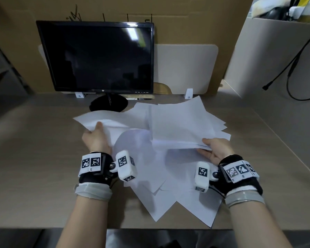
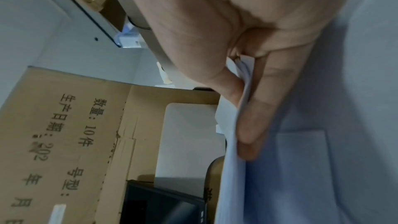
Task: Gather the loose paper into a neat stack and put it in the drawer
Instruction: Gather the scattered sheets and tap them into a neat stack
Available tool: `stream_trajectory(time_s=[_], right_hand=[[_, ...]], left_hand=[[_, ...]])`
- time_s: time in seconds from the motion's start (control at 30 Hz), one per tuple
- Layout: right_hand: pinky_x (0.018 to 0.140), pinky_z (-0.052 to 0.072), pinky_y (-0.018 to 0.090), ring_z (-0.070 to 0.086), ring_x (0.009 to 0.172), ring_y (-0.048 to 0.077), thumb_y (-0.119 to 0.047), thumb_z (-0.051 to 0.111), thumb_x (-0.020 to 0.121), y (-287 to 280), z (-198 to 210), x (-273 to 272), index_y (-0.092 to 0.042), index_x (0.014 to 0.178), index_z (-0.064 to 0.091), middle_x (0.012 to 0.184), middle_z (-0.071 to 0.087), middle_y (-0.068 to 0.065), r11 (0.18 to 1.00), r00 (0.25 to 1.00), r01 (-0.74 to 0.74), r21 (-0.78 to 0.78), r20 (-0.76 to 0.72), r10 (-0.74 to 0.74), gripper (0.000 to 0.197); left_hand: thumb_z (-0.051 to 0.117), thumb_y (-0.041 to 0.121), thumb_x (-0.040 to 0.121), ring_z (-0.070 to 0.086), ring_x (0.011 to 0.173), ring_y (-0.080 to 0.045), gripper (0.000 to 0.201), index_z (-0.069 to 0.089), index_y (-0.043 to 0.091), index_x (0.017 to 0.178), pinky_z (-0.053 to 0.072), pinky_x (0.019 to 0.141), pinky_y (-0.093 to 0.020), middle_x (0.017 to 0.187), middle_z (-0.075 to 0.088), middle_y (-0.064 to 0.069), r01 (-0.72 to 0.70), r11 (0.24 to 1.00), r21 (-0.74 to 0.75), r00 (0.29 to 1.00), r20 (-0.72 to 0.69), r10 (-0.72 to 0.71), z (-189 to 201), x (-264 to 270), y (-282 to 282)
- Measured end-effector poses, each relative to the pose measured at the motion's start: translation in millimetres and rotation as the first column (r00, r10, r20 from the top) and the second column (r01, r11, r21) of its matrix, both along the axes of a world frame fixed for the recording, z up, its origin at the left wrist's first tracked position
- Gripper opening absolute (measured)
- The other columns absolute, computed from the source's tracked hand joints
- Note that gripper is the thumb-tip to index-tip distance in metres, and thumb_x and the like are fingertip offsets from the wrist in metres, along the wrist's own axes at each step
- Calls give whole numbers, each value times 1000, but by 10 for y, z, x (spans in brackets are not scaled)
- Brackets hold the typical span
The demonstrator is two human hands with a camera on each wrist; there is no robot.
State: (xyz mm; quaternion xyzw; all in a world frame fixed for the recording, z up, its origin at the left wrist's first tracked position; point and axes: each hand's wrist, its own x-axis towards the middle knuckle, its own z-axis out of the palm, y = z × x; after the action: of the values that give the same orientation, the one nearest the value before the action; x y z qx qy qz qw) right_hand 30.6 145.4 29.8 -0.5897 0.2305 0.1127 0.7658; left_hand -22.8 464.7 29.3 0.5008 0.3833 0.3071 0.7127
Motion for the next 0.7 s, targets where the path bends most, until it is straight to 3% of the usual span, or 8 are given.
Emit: stream_trajectory(time_s=[0.07, 0.17, 0.3, 0.37, 0.47, 0.53, 0.6, 0.7], right_hand=[[50, 60, 31, 69, 81, 35, 7, 55, 94, 46, -10, 14, 7, 109, 55, 111, 61, 25, 994, 1000, 5, 106, -9, -4, 14], [61, 63, 30, 75, 70, 32, 5, 51, 97, 122, 56, 15, 12, 107, 56, 95, 68, 29, 970, 999, -36, 242, 21, 32, 13], [58, 61, 26, 75, 74, 32, 4, 54, 97, 289, 79, -16, 18, 110, 56, 90, 72, 29, 965, 987, -156, 212, 68, 144, 19], [57, 61, 26, 75, 77, 33, 4, 58, 94, 401, 37, -59, 18, 112, 58, 97, 72, 29, 965, 976, -218, 144, 63, 211, 23], [55, 57, 23, 71, 71, 27, -3, 63, 91, 519, 9, -136, 16, 109, 64, 89, 74, 24, 934, 933, -356, 10, 58, 355, 26], [50, 49, 20, 61, 69, 24, -13, 67, 89, 543, 21, -160, 13, 107, 68, 85, 75, 18, 877, 878, -464, -126, 63, 474, 31], [46, 43, 18, 63, 67, 19, -21, 68, 89, 540, 54, -167, 7, 110, 70, 92, 77, 14, 808, 815, -554, -201, 66, 576, 35], [47, 40, 19, 65, 61, 13, -46, 68, 89, 507, 103, -185, -3, 110, 68, 99, 77, 12, 707, 732, -663, -245, -15, 681, 47]], left_hand=[[65, 18, 97, 62, 90, -25, 14, 58, 9, 105, 53, 81, -38, 104, 63, -9, 36, 999, -5, 999, -39, -37, -79, 20, -56], [69, 8, 90, 70, 87, -31, 6, 64, 5, 90, 57, 83, -43, 101, 72, -19, 257, 966, -26, 956, -142, -258, -200, -2, -241], [61, -2, 88, 72, 86, -37, 13, 68, -2, 99, 60, 82, -46, 99, 73, -25, 551, 830, -89, 822, -117, -558, -214, -48, -557], [54, -5, 90, 70, 91, -34, 20, 66, -1, 105, 60, 81, -39, 101, 71, -23, 667, 739, -99, 739, -42, -673, -178, -64, -689], [47, 3, 91, 69, 94, -29, 26, 64, 1, 110, 55, 90, -34, 104, 72, -17, 774, 612, -161, 629, 88, -773, -124, -59, -754], [51, 16, 93, 69, 99, -29, 30, 63, 0, 115, 51, 95, -36, 111, 72, -14, 771, 604, -203, 633, 142, -761, -133, -27, -732], [58, 27, 97, 68, 115, -31, 40, 64, 0, 127, 49, 105, -41, 124, 72, -16, 741, 636, -215, 668, 144, -730, -169, 14, -733], [62, 17, 98, 69, 115, -35, 36, 65, -3, 127, 52, 105, -45, 120, 73, -19, 660, 727, -189, 748, 85, -658, -227, 91, -789]])
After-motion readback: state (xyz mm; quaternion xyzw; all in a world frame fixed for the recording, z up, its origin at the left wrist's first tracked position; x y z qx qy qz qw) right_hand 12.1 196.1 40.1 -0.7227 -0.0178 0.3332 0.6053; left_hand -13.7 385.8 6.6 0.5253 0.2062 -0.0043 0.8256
